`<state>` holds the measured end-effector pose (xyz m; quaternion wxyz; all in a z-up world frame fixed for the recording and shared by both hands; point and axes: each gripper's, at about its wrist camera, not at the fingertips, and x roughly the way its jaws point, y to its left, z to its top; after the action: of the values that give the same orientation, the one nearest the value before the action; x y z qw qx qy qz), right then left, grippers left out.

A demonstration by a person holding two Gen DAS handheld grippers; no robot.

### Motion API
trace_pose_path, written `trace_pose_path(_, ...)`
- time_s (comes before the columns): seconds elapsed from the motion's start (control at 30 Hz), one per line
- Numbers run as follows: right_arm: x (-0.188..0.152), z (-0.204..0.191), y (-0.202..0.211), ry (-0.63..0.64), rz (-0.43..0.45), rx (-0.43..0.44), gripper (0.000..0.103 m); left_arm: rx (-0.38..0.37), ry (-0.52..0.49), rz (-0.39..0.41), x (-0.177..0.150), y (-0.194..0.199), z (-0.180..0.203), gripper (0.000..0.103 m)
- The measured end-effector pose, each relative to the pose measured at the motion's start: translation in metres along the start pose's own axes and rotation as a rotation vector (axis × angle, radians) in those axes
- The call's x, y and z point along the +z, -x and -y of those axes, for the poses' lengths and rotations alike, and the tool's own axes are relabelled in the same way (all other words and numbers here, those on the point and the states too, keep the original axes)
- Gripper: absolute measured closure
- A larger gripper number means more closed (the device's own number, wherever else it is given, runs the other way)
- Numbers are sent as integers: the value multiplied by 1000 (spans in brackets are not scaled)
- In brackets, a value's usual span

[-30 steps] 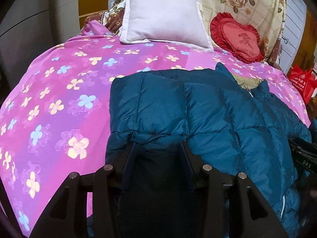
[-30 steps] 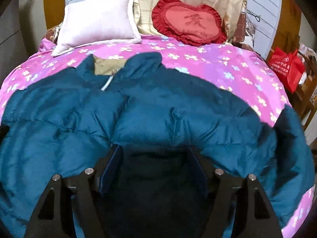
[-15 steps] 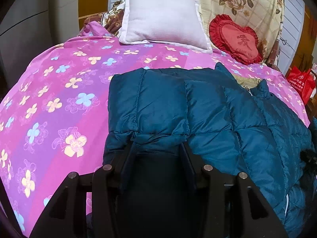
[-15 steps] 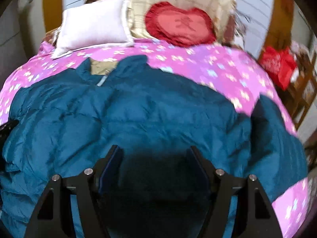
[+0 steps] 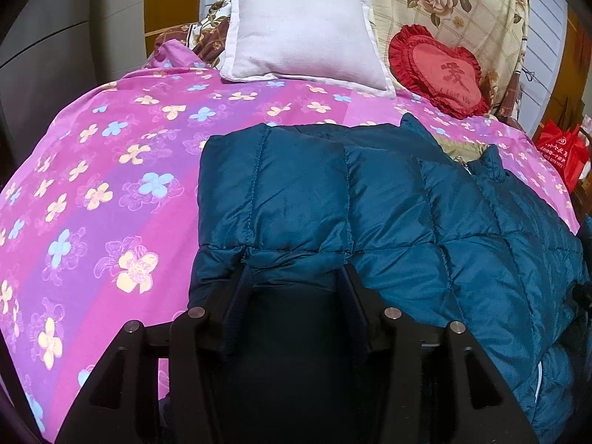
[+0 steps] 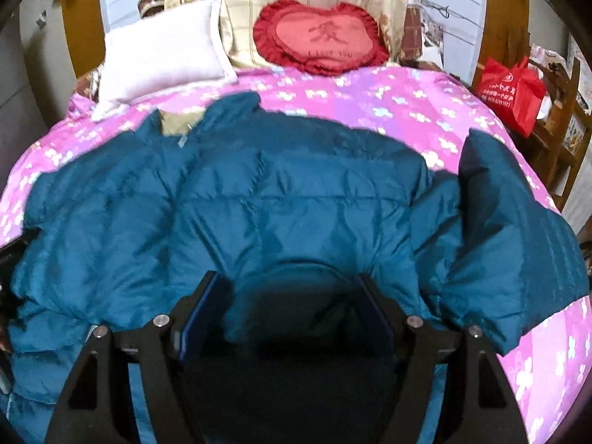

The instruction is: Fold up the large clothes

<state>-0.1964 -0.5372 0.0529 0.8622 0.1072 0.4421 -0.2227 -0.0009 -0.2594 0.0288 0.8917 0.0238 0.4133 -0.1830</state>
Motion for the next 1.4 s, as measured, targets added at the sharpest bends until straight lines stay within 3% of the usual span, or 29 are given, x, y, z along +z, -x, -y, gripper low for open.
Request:
trace_pose_path(0.2, 9, -20, -3, 34, 9, 7, 22, 1, -1, 0, 0, 0, 0, 71)
trace_pose_path(0.37, 1, -30, -29, 73, -55, -34, 21, 8, -6, 4, -1, 1, 2, 71)
trace_pose_path(0.5, 0, -29, -27, 74, -63, -35, 20, 27, -14, 5, -2, 6, 3, 71)
trace_pose_path(0.77, -3, -22, 11, 69, 0, -8, 20, 71, -60, 9, -7, 36, 17, 71)
trace_pose_path(1.1, -1, -19, 52, 67, 51, 6, 20, -21, -88, 84, -5, 91, 53, 71)
trace_pose_path(1.4, -10, -1, 78, 68, 75, 3, 16, -54, -125, 87, -18, 112, 87, 71)
